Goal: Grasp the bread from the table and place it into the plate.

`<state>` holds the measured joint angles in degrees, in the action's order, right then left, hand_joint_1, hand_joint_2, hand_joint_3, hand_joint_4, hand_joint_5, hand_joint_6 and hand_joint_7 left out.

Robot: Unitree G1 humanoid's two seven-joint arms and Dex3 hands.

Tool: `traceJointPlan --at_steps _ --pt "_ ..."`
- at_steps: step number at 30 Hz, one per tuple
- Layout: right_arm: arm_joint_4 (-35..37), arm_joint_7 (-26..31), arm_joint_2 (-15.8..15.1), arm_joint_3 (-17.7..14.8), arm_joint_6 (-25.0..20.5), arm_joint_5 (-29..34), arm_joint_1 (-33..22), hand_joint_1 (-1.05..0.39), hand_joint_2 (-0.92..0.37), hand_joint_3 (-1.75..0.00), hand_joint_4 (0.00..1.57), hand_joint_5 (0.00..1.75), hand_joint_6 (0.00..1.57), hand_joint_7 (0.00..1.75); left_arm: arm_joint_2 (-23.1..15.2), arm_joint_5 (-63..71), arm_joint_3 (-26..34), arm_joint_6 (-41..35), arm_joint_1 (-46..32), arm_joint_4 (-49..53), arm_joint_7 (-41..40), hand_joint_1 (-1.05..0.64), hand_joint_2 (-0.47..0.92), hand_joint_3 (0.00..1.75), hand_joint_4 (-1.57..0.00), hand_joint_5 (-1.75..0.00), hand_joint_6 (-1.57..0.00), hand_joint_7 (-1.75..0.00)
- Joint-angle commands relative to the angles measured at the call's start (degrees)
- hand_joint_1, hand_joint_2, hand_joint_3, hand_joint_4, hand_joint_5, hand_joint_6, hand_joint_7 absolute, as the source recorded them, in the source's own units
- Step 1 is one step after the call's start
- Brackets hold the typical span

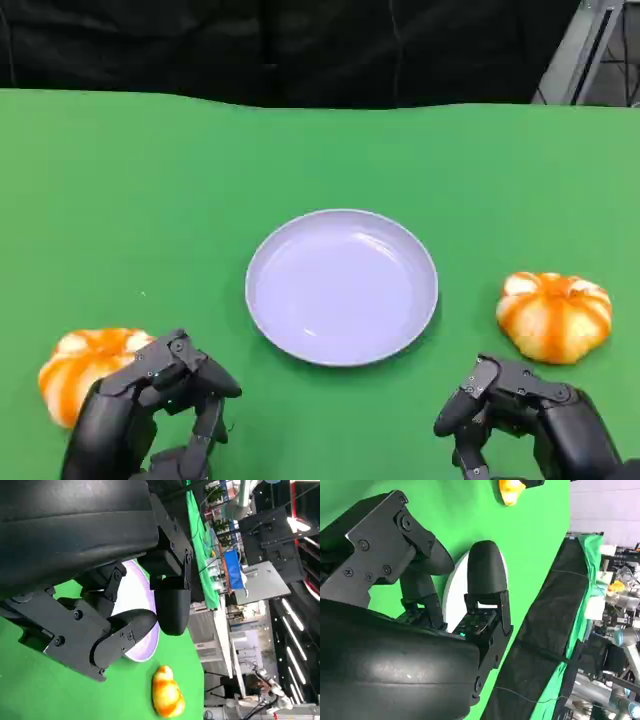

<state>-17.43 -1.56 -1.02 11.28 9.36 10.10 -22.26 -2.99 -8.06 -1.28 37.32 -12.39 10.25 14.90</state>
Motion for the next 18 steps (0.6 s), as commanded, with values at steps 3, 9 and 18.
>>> traceJointPlan --at_steps 3,9,18 --pt "-0.3 0.2 -0.3 -0.3 0.3 -0.5 0.3 0.06 -0.32 -1.39 0.77 1.58 0.81 1.30 -0.7 0.0 0.7 0.5 0.5 0.5 0.4 -0.15 0.58 1.12 -0.77 -1.74 -0.74 -1.51" --pt "-0.2 0.2 -0.4 -0.3 0.3 -0.4 0.3 0.08 -0.32 -1.41 0.77 1.58 0.81 1.30 -0.6 0.1 0.8 0.4 0.5 0.5 0.3 -0.15 0.58 1.11 -0.78 -1.74 -0.74 -1.51" --pt "-0.3 0.1 -0.4 -0.3 0.3 -0.3 0.2 0.07 -0.32 -1.40 0.77 1.58 0.81 1.30 -0.6 0.0 0.8 0.1 0.4 0.3 0.3 -0.16 0.58 1.12 -0.78 -1.73 -0.74 -1.51"
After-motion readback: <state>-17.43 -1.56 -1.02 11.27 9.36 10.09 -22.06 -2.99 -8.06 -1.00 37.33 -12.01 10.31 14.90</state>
